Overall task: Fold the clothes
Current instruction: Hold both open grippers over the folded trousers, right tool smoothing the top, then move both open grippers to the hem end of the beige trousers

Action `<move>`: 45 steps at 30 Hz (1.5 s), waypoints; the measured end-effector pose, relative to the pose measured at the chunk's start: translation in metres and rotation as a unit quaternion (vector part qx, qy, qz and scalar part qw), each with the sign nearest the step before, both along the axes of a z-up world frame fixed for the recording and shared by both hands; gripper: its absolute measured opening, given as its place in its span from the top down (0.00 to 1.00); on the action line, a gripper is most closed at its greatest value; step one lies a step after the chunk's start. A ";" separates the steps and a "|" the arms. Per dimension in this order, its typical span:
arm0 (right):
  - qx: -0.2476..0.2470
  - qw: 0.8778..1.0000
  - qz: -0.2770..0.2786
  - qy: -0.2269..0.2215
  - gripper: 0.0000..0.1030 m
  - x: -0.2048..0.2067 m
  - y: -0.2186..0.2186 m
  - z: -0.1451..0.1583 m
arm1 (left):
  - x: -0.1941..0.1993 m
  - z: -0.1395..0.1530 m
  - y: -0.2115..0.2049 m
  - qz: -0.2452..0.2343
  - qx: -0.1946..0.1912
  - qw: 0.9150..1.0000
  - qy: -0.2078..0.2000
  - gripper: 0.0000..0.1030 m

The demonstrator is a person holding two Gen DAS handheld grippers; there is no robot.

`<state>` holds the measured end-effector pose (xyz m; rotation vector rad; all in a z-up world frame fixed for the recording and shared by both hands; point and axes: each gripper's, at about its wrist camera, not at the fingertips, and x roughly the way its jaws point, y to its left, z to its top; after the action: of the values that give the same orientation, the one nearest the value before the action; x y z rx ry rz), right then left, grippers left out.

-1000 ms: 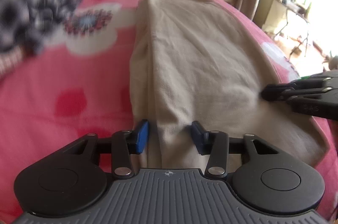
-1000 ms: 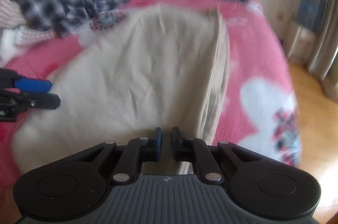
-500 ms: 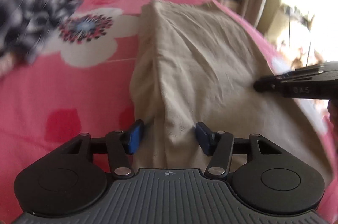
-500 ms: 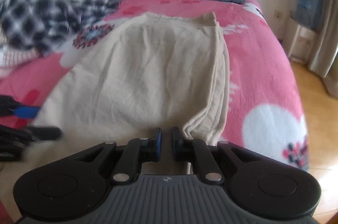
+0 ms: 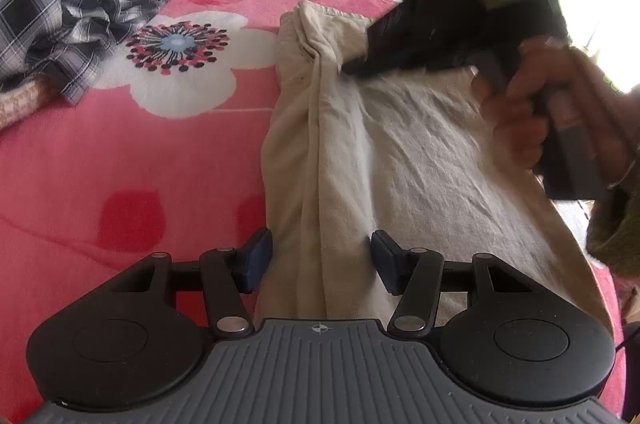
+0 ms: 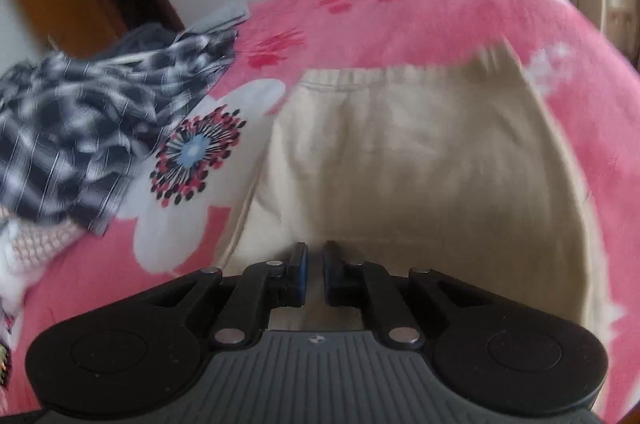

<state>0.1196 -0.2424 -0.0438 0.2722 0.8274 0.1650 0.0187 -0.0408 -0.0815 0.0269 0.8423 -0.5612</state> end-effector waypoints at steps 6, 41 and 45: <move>0.000 0.999 -0.014 -0.045 0.91 0.047 0.005 0.003 | -0.001 -0.003 0.005 -0.001 -0.008 1.000 0.002 0.46; -0.031 0.995 0.067 0.062 0.90 -0.139 -0.061 0.076 | 0.030 0.029 -0.002 -0.052 -0.030 0.997 -0.047 0.47; -0.022 0.995 0.055 0.074 0.93 -0.149 -0.054 0.070 | 0.032 0.013 -0.006 -0.045 -0.001 0.998 -0.033 0.47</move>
<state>-0.0293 -0.2964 0.0258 0.1983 0.9930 0.2316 0.0506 -0.0470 -0.0683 0.0809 0.7789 -0.6431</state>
